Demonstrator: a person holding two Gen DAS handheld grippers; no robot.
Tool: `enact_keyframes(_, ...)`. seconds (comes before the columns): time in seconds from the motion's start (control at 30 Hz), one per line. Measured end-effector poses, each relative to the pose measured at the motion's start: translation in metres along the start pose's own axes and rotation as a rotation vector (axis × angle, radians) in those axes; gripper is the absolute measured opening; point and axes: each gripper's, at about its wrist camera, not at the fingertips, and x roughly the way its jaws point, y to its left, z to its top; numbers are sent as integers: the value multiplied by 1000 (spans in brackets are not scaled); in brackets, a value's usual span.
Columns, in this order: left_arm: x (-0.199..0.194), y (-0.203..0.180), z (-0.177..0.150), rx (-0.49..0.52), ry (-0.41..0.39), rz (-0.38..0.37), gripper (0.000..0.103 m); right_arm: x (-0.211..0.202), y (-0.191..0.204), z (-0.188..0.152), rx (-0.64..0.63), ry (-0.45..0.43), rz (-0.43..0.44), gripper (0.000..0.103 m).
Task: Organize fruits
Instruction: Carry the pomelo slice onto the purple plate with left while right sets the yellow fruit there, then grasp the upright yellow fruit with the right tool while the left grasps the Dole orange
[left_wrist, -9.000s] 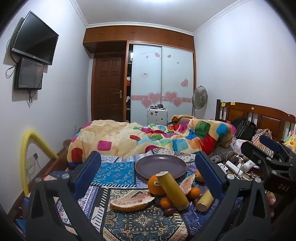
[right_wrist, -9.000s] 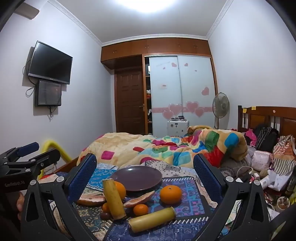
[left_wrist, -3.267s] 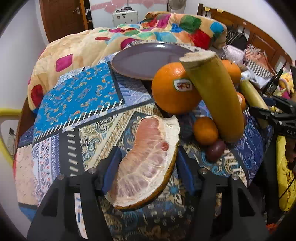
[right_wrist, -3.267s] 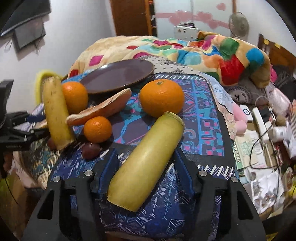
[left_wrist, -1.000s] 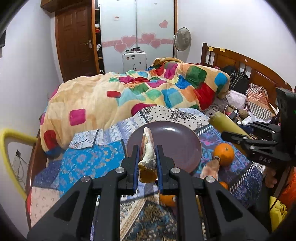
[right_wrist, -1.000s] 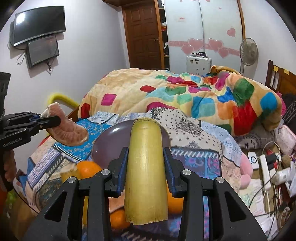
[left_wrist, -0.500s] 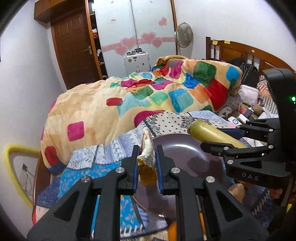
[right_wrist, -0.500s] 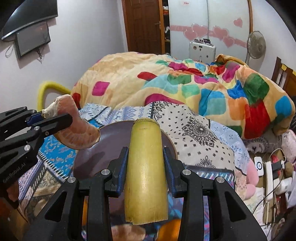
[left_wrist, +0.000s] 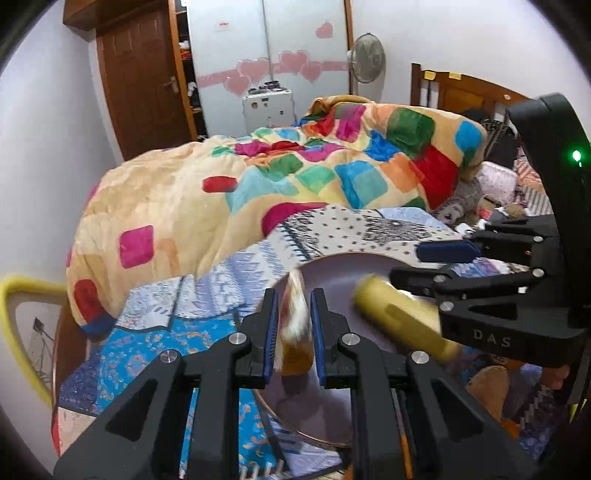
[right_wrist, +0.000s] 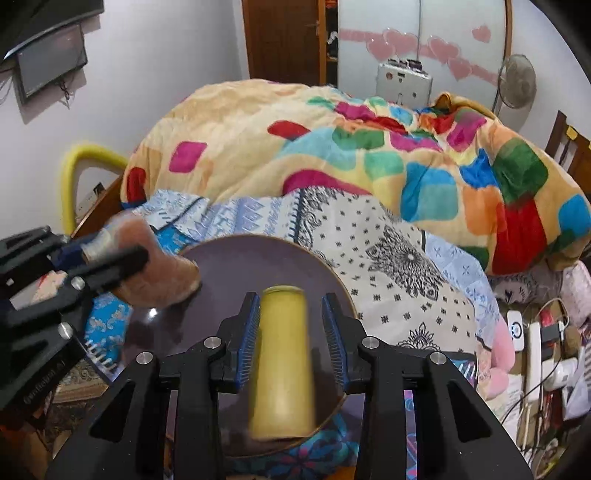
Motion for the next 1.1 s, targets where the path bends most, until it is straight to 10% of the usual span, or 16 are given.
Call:
enact_keyframes(0.6,-81,-15,-19,-58,-28,-50,55,-89,7,-42,-72,-140,-43,36)
enact_keyframes(0.83,-118,-18,-47,-98,-47,-41,67,-128,30,-75,-134,-236,-47,59)
enact_keyframes(1.1,-139,-15,-92,-121,-52,17,81,-126,58,-108,-139,-227,36,60)
